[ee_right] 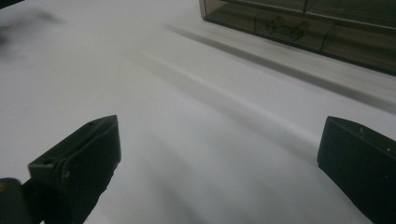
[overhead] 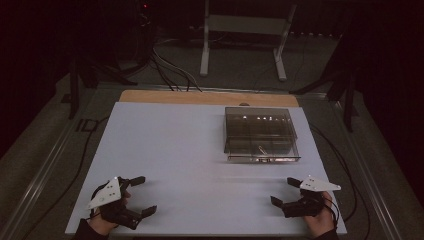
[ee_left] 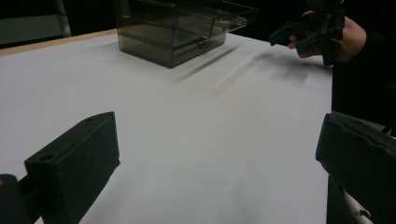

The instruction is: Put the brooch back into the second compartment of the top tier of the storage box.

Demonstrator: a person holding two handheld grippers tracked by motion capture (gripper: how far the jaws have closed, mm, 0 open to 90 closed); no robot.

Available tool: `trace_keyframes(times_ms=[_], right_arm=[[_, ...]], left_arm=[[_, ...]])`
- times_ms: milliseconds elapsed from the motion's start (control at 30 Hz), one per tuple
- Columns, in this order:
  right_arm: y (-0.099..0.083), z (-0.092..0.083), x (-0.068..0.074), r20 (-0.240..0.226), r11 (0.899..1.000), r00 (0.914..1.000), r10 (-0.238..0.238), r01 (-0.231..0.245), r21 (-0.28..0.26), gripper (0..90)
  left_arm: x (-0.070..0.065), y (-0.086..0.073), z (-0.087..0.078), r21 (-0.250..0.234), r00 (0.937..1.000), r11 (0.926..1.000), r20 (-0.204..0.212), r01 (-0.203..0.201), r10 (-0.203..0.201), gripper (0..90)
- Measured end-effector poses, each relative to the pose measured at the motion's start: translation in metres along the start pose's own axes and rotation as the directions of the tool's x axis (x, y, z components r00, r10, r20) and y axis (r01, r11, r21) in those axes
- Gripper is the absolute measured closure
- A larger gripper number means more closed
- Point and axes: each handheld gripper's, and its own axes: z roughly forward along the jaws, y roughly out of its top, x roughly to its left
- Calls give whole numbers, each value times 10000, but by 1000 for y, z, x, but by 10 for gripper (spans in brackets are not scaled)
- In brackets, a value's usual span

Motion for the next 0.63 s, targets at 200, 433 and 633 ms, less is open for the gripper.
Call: trace_keyframes(times_ms=[200, 433, 633], right_arm=[[0, 0, -1, 199, 10000, 9998, -54, 54, -1, 0], [1, 1, -1, 119, 10000, 9999, 35, -35, -20, 0], [1, 1, -2, 116, 10000, 9999, 59, -59, -1, 0]], left_arm=[[0, 0, 0, 1, 10000, 10000, -9, 4, -4, 6], [-1, 0, 0, 41, 10000, 10000, 5, -34, 34, 6], [0, 0, -1, 15, 10000, 10000, 5, -9, 9, 6]])
